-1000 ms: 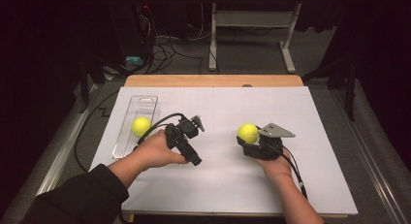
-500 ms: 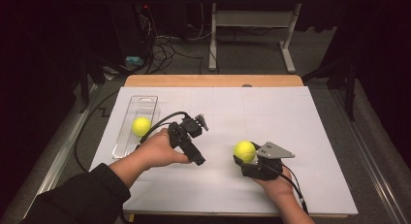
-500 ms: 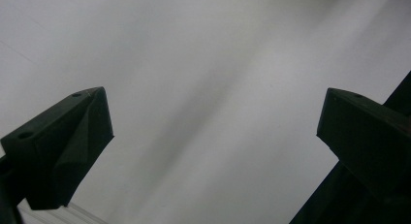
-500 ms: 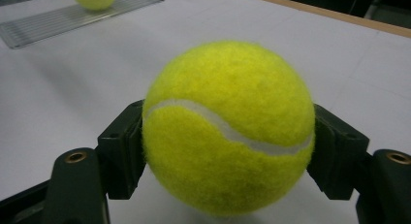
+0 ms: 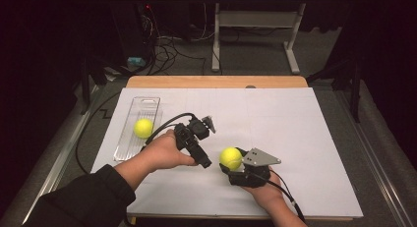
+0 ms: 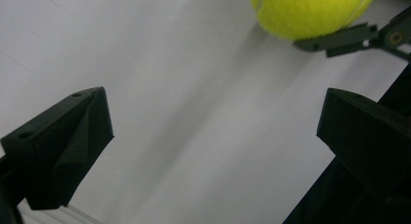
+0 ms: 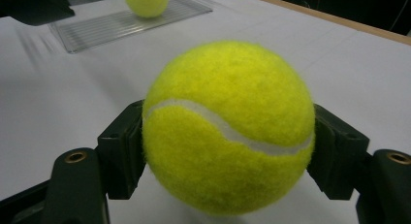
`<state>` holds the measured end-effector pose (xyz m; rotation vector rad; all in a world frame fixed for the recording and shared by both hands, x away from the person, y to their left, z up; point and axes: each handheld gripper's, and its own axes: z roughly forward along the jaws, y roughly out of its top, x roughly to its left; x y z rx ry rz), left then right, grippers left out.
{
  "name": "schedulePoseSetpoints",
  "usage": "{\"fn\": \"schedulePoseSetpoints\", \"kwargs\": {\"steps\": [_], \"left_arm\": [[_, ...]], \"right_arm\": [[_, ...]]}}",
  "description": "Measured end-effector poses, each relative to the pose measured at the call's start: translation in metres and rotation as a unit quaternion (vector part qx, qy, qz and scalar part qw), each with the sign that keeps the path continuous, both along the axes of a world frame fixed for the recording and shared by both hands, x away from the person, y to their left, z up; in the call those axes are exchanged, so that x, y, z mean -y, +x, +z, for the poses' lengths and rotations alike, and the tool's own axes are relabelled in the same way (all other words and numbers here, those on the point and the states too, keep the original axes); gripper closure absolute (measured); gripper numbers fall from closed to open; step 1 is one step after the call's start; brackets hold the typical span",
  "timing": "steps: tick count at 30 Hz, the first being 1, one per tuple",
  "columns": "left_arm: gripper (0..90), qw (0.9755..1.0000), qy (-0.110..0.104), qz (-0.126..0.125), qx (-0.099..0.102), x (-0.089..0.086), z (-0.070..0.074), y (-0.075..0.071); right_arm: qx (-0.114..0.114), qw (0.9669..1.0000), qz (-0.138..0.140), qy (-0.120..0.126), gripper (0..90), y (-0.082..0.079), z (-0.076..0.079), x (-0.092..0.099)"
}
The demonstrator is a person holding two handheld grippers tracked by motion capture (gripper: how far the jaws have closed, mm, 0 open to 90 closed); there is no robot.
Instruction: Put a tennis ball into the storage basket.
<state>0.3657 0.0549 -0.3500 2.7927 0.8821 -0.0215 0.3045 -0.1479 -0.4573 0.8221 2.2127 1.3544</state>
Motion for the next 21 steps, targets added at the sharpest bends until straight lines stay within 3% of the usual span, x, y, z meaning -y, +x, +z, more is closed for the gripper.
{"fn": "schedulePoseSetpoints", "kwargs": {"steps": [11,16,21], "left_arm": [[0.5,1.0,0.0,-0.009,-0.004,0.017,0.007,-0.002],[0.6,0.9997,-0.002,-0.024,-0.009,0.026,0.004,-0.002],[1.0,0.9996,-0.008,-0.022,-0.015,0.033,0.0,-0.001]], "right_arm": [[0.007,0.9996,0.027,0.01,27.2,-0.003,-0.001,-0.021],[0.015,0.9991,0.038,0.011,27.2,-0.005,0.0,-0.026],[0.015,0.9988,0.044,0.017,27.2,-0.008,0.001,-0.029]]}}
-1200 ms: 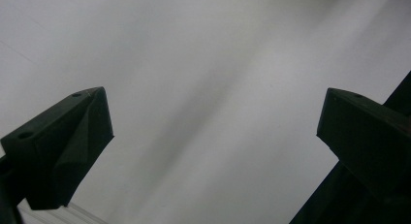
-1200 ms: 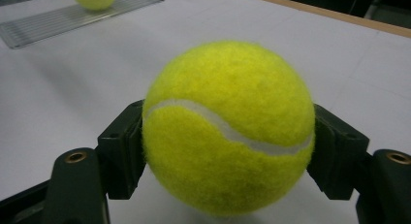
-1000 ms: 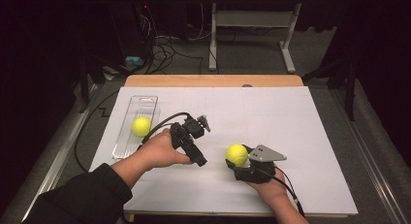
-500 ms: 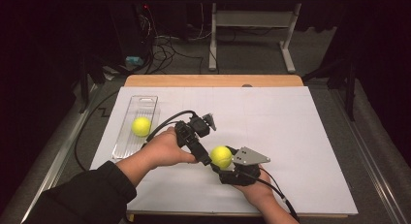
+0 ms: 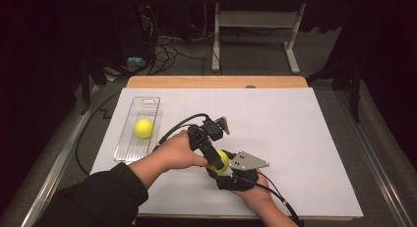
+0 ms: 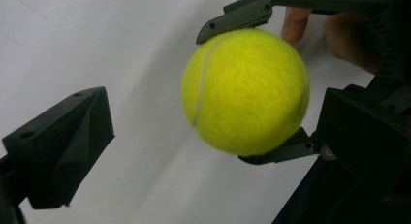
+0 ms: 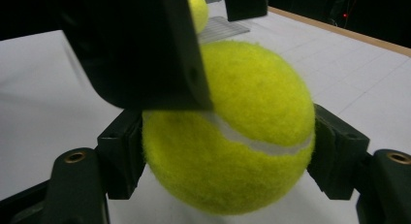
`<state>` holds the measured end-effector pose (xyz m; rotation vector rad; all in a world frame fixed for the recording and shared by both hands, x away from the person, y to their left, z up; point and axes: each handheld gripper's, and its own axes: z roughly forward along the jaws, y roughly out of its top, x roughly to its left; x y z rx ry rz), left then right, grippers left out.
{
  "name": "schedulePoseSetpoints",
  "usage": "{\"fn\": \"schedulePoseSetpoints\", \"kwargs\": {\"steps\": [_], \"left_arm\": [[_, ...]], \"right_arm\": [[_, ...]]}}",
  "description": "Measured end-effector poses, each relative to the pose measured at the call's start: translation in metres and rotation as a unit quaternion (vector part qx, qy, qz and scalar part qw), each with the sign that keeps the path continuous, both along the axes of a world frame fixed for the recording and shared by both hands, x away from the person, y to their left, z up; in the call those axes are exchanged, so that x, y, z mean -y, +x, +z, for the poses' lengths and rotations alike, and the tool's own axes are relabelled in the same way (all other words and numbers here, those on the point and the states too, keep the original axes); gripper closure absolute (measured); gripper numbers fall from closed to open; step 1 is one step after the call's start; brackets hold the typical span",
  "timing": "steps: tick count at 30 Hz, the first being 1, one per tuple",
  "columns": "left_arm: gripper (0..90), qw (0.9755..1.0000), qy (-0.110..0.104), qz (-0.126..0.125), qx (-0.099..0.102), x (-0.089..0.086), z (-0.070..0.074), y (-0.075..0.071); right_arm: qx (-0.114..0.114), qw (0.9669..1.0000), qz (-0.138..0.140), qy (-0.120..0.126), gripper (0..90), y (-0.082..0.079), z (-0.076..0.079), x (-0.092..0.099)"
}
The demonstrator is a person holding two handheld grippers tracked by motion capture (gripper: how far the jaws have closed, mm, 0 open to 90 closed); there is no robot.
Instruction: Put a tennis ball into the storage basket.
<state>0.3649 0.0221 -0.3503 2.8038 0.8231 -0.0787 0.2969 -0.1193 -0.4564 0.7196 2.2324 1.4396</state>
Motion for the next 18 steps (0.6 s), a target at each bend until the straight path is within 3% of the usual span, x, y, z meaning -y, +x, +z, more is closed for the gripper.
{"fn": "schedulePoseSetpoints", "kwargs": {"steps": [11,18], "left_arm": [[6.5,0.9994,-0.005,-0.002,-0.034,0.007,-0.015,0.005],[21.5,0.9981,-0.021,-0.012,-0.057,0.006,-0.019,0.005]], "right_arm": [[0.005,0.9999,0.007,0.007,27.1,-0.002,0.002,-0.001],[0.006,1.0,0.004,0.007,27.0,-0.002,0.002,-0.002]]}}
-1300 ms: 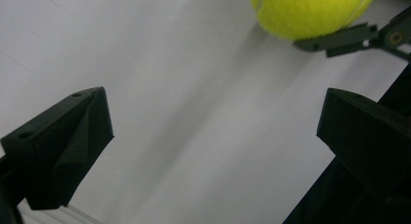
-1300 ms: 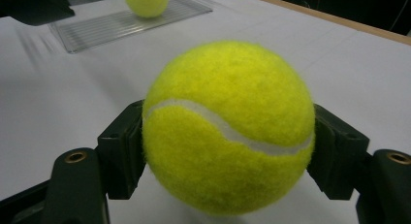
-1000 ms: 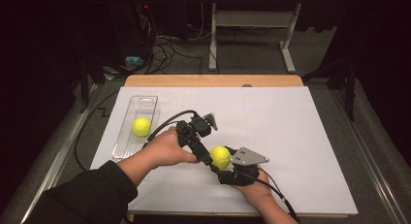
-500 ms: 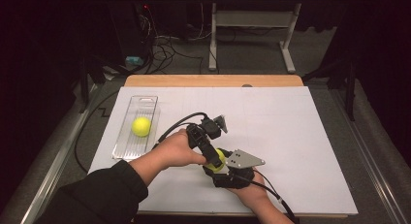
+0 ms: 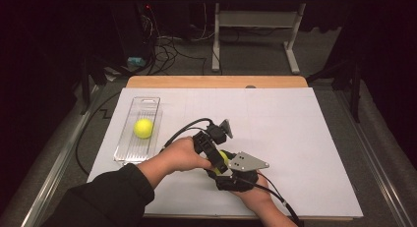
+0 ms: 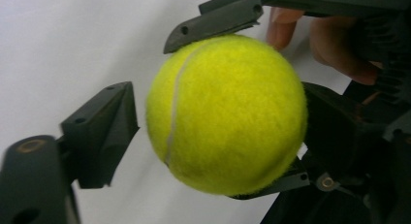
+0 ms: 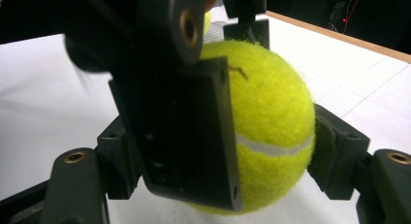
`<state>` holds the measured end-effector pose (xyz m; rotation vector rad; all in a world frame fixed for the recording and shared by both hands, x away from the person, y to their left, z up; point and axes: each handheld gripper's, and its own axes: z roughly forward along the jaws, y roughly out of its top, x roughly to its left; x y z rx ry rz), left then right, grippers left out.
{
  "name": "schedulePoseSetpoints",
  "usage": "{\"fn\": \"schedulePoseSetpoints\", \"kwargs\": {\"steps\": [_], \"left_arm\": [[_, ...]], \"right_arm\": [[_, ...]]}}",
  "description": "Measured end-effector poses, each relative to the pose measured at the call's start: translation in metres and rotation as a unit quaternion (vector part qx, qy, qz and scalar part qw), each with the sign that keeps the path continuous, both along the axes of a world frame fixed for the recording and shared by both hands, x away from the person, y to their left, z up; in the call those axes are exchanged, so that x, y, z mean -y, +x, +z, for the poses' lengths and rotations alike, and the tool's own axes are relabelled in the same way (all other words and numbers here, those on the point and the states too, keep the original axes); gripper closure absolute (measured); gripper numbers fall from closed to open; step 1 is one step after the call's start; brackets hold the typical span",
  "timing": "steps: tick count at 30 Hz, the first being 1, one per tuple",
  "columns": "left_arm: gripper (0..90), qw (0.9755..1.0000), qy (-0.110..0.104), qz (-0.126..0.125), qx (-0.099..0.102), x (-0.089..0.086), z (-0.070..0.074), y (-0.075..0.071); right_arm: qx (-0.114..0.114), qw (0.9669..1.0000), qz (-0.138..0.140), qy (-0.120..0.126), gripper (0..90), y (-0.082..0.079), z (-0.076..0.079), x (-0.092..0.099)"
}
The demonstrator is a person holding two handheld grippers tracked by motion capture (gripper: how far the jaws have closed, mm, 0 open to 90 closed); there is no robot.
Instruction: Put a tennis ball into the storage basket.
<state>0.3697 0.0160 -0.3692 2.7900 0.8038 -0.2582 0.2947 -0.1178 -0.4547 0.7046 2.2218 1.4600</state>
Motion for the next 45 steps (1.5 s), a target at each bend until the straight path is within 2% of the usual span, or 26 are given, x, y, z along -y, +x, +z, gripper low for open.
{"fn": "schedulePoseSetpoints", "kwargs": {"steps": [2,5,10,15,16,17,19,21,30,39,45], "left_arm": [[23.4,1.0,-0.005,-0.002,-0.005,0.0,-0.001,0.0],[26.2,1.0,-0.001,-0.005,-0.007,0.0,-0.001,0.0],[26.8,1.0,0.001,0.001,-0.001,0.001,-0.001,-0.001],[27.1,1.0,0.004,0.001,0.003,0.002,0.002,-0.001],[27.1,1.0,0.006,0.001,0.004,0.003,0.003,-0.001],[27.2,1.0,0.005,0.002,0.007,0.003,0.004,-0.001],[27.2,0.9999,0.004,0.006,0.009,0.002,0.005,0.0],[27.2,0.9999,0.001,0.01,0.013,0.0,0.006,0.001],[27.2,0.9995,0.016,0.02,0.02,-0.008,0.01,0.005],[27.2,0.9982,0.028,0.045,0.028,-0.027,0.017,0.014],[27.1,0.9969,0.035,0.065,0.028,-0.046,0.019,0.022]], "right_arm": [[0.001,1.0,-0.001,-0.002,27.0,0.0,0.0,0.0],[0.0,1.0,-0.001,-0.002,27.0,0.0,-0.001,-0.001],[0.001,1.0,0.0,-0.004,26.8,0.001,-0.001,-0.001],[-0.002,1.0,0.001,0.006,25.4,0.002,-0.001,0.001],[-0.001,1.0,0.003,0.006,23.9,0.002,-0.001,0.001],[-0.001,1.0,0.002,0.005,14.0,0.003,0.0,0.001],[-0.002,1.0,-0.002,0.002,10.9,0.003,-0.001,0.001],[-0.006,1.0,-0.006,-0.001,1.8,0.004,-0.003,-0.001],[-0.004,0.9999,-0.01,-0.003,0.0,0.004,-0.003,0.004],[-0.002,0.9995,-0.031,0.001,0.0,0.009,-0.003,0.024],[0.006,0.998,-0.063,-0.009,0.0,0.016,-0.004,0.05]]}}
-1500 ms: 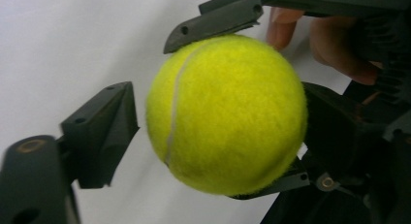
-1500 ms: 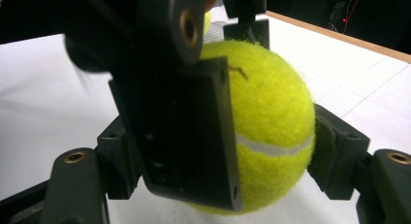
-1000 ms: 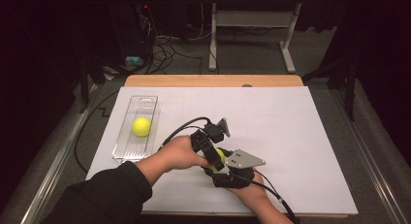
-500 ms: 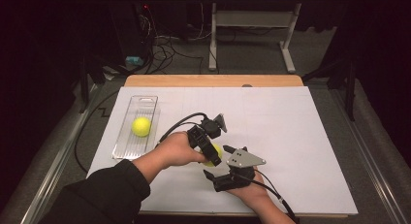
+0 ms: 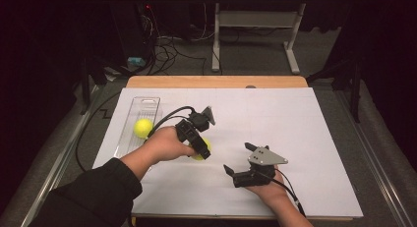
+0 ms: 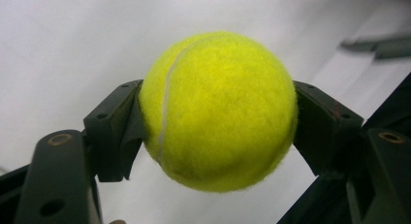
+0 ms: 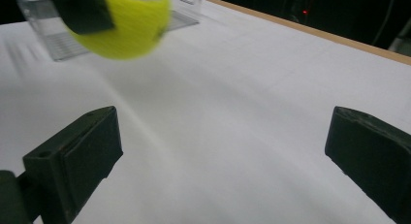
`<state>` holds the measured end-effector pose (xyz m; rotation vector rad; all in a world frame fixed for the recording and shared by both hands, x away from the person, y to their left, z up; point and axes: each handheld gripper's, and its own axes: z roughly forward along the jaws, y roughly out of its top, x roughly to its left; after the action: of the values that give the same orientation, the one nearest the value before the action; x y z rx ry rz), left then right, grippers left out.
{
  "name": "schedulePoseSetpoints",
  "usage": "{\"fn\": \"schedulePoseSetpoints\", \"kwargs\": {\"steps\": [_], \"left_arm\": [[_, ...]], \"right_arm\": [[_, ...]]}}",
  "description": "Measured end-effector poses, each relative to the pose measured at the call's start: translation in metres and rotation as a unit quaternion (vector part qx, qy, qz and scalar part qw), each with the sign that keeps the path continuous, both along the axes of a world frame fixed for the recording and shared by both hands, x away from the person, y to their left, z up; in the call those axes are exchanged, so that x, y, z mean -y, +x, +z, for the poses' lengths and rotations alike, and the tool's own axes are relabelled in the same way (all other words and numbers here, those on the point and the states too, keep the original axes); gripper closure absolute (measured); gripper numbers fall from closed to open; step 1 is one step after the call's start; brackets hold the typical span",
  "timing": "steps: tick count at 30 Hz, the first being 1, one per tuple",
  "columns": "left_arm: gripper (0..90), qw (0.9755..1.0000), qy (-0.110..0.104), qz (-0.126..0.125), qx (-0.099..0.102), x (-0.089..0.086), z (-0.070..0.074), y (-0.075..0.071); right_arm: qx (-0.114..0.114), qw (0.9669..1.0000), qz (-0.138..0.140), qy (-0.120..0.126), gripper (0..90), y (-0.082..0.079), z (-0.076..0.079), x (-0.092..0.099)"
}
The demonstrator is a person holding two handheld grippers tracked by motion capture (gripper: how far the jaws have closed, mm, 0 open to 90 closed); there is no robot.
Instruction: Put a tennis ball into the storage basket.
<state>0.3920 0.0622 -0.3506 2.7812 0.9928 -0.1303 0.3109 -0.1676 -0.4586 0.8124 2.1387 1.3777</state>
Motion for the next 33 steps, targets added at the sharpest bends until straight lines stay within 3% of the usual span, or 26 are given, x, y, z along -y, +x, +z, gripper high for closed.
{"fn": "schedulePoseSetpoints", "kwargs": {"steps": [7,18,27,33], "left_arm": [[27.1,0.9996,0.008,0.026,0.001,-0.023,0.0,0.007],[27.1,0.998,0.022,0.059,0.006,-0.059,0.008,0.013],[27.1,0.9959,0.032,0.083,0.012,-0.088,0.019,0.015],[27.2,0.993,0.036,0.111,0.021,-0.113,0.028,0.016]], "right_arm": [[-0.001,0.9987,-0.05,0.001,0.0,0.01,-0.001,0.035],[0.013,0.9928,-0.118,0.007,0.0,0.009,0.004,0.086],[0.019,0.9887,-0.148,0.011,0.0,0.003,0.005,0.114],[0.021,0.9878,-0.154,0.009,0.0,-0.002,0.005,0.122]]}}
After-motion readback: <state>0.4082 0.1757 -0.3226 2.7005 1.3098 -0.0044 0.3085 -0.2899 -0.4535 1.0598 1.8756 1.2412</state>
